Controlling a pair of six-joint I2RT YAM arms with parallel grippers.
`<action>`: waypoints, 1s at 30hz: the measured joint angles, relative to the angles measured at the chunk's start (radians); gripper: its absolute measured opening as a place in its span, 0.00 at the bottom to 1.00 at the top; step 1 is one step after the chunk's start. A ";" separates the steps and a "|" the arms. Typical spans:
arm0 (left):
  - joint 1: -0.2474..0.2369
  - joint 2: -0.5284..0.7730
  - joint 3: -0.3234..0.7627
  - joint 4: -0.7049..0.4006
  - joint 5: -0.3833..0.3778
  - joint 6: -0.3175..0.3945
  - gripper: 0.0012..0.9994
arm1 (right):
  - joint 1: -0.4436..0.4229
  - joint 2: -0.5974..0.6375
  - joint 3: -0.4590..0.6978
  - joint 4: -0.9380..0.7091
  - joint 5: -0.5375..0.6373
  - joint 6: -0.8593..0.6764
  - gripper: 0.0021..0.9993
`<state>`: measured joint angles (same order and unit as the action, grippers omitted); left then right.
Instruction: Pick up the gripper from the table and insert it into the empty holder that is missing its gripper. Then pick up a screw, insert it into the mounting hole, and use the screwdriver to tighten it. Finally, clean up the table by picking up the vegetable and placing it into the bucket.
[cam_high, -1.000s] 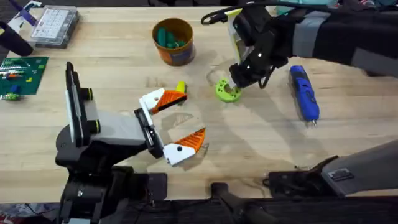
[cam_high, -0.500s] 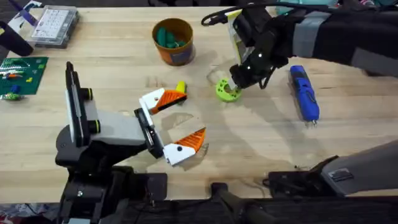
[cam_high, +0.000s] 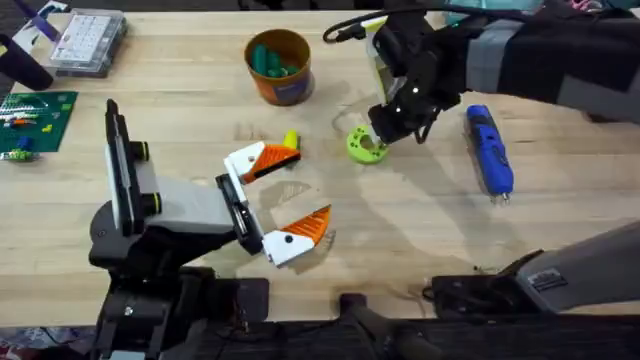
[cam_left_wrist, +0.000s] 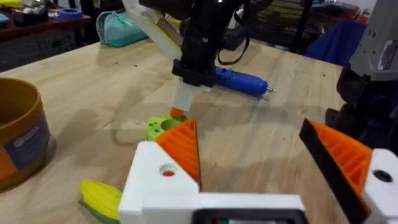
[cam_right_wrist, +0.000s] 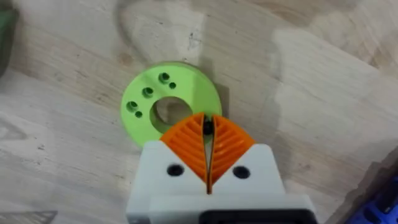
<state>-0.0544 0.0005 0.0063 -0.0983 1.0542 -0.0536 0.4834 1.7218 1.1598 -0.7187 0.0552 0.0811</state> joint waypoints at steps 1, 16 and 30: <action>0.000 0.000 0.000 0.000 0.000 0.000 0.99 | 0.000 0.000 0.000 0.000 0.000 0.000 0.01; 0.000 0.000 0.000 0.000 0.000 0.000 0.99 | 0.000 0.006 0.101 -0.195 -0.020 -0.003 0.00; 0.000 0.000 0.000 0.000 0.000 0.000 0.99 | 0.009 -0.095 0.368 -0.423 -0.026 -0.015 0.00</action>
<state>-0.0544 0.0002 0.0063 -0.0986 1.0542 -0.0536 0.4923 1.6266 1.5275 -1.1417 0.0292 0.0665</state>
